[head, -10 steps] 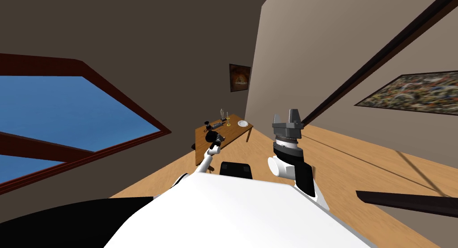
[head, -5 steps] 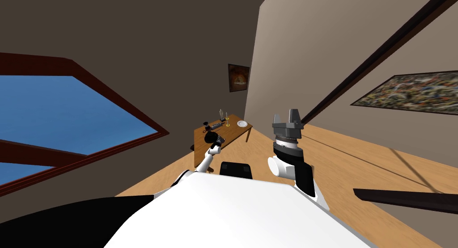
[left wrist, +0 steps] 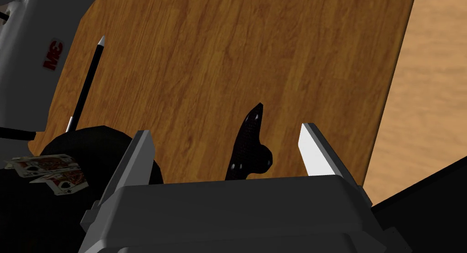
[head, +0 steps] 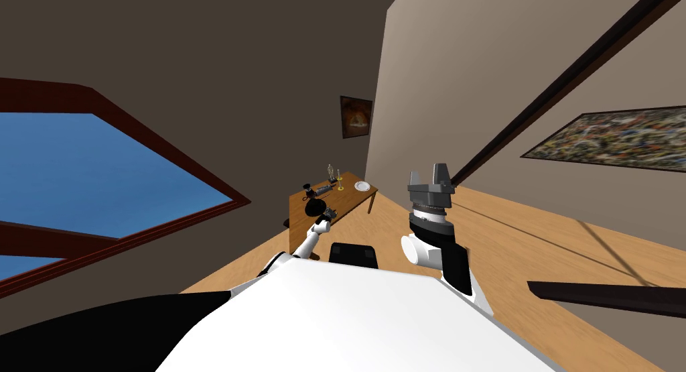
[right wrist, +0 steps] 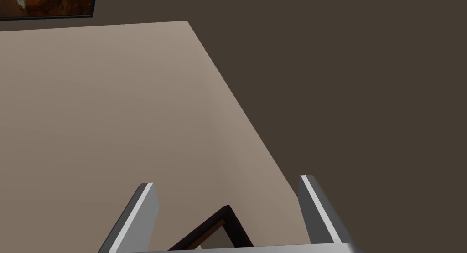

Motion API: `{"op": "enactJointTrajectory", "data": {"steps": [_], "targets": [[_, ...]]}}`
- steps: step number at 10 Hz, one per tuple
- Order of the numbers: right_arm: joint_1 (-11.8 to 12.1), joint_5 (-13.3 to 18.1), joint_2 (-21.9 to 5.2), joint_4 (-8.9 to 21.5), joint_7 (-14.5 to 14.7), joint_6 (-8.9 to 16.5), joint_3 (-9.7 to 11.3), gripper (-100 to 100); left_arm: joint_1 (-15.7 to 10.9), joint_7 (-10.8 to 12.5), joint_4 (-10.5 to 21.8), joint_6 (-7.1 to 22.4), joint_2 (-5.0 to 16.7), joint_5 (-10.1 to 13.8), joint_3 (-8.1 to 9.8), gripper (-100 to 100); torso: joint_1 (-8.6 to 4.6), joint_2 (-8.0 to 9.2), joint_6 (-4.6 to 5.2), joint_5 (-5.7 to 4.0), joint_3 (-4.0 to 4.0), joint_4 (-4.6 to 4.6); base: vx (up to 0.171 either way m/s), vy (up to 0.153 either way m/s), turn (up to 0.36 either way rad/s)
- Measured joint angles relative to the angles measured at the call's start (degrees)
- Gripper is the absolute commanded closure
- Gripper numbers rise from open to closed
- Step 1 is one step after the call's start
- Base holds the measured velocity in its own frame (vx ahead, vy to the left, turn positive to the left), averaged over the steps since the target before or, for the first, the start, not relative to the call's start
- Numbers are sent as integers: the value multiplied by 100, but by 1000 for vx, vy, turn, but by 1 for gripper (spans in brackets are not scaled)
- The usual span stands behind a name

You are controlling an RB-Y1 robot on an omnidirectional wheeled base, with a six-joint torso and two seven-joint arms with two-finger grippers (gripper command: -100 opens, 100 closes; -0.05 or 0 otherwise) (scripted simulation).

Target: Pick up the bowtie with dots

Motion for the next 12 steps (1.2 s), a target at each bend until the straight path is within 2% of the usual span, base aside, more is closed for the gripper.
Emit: {"op": "enactJointTrajectory", "data": {"steps": [1,2,3,5,6,8,10,12], "targets": [[0,0,0,0,0,0,0,0,-13,25,163,18,7,33,-34,-100,0,2,0,0,1,0,9,3,-1],[0,0,0,0,0,0,0,0,-12,33,183,15,9,37,-40,0,-2,6,0,0,4,2,0,0,0],[0,0,0,0,0,0,0,0,-13,32,181,15,9,37,-40,-100,-3,10,0,-1,6,2,12,26,15],[0,0,0,0,0,0,0,0,-163,-133,471,-151,-76,256,-100,-100,13,1,0,3,1,1,26,50,8],[0,0,0,0,0,0,0,0,-166,-236,482,-174,-135,282,-51,-100,14,3,-1,3,2,1,11,44,14],[0,0,0,0,0,0,0,0,-341,-437,816,-359,-263,499,-86,-100,14,7,0,3,4,2,9,46,9],[0,0,0,0,0,0,0,0,-386,-678,904,-416,-394,597,2,-100,10,6,0,2,4,2,23,48,16],[0,0,-1,0,0,0,-1,0,-649,-909,1377,-658,-550,862,-57,-100,20,-2,0,4,-1,0,28,60,7]]}}
